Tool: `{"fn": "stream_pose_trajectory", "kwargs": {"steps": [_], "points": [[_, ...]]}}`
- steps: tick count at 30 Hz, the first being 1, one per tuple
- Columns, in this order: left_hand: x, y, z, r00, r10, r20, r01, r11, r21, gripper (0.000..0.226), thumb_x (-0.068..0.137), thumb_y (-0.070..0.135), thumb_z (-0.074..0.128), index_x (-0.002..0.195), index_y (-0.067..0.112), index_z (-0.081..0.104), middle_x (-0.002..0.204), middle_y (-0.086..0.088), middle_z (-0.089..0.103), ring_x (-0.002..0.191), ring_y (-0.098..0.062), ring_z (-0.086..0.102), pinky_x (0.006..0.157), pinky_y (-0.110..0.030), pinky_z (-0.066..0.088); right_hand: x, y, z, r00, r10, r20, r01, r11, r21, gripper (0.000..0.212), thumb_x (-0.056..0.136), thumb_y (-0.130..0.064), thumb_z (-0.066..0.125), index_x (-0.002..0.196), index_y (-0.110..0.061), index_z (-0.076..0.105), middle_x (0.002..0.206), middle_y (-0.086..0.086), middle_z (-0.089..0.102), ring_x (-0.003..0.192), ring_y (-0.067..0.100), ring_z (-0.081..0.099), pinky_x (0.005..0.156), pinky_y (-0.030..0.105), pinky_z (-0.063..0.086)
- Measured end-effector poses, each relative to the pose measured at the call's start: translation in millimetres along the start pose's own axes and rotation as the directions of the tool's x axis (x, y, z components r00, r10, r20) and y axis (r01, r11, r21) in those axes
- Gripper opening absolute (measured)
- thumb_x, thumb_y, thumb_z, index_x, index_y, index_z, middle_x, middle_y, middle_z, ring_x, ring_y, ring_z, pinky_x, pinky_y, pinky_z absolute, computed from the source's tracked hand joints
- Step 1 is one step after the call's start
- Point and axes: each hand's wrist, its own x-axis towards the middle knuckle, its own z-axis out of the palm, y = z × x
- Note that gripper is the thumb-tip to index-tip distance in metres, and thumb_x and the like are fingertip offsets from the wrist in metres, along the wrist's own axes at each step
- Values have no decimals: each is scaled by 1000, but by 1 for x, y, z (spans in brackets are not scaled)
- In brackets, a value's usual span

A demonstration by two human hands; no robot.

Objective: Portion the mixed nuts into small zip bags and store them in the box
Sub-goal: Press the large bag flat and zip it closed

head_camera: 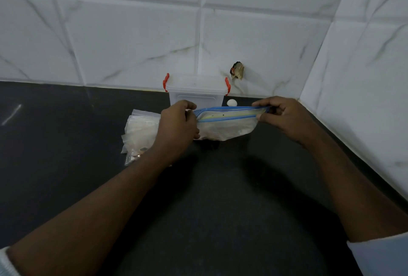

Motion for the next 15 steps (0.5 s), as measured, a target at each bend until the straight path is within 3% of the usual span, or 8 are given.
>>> {"fn": "stream_pose_trajectory", "kwargs": {"steps": [2,5,7,10,13,15], "points": [[0,0,-1,1000,15,13,-15,1000,14,29,103,19,58,131,16,59,115,-6,70,76,-14,73,68,-30,64,0,1,-1,1000,-23,7,24,999,-33,31,92,-10,75,119,-23,74,110,-6,74,98,16,69,80,18,56],[-1,1,-2,996,66,54,-69,995,68,30,100,27,62,129,17,58,117,-5,71,92,-17,72,77,-37,64,-1,1,-2,999,-42,8,42,998,-42,31,89,-19,80,119,-25,74,110,-9,74,98,18,69,88,33,59],[-3,2,-2,993,84,84,-92,992,92,31,100,31,63,127,21,52,120,-4,69,100,-16,70,77,-32,63,-1,2,-5,999,-41,36,42,999,-27,39,86,-19,83,123,-25,73,113,-9,73,101,18,70,94,40,59],[-3,4,-4,979,156,129,-175,974,144,27,98,35,65,116,27,46,123,-3,67,95,-11,65,66,-16,55,-1,3,-6,997,-72,34,75,994,-84,42,85,-15,84,121,-30,69,112,-8,70,98,25,69,91,47,58],[-5,4,-4,961,184,205,-226,952,204,30,95,32,70,118,26,52,128,-1,63,96,-13,68,79,-29,61,0,5,-7,992,-123,-3,122,987,-107,34,90,-11,76,109,-35,60,106,-3,64,89,32,66,85,52,58],[-4,2,-3,962,175,209,-224,945,237,27,95,25,70,120,23,58,129,-3,64,104,-17,67,90,-38,60,0,7,-10,988,-153,-11,150,978,-145,26,93,-11,71,103,-32,58,101,-3,65,85,28,67,82,49,56]]}}
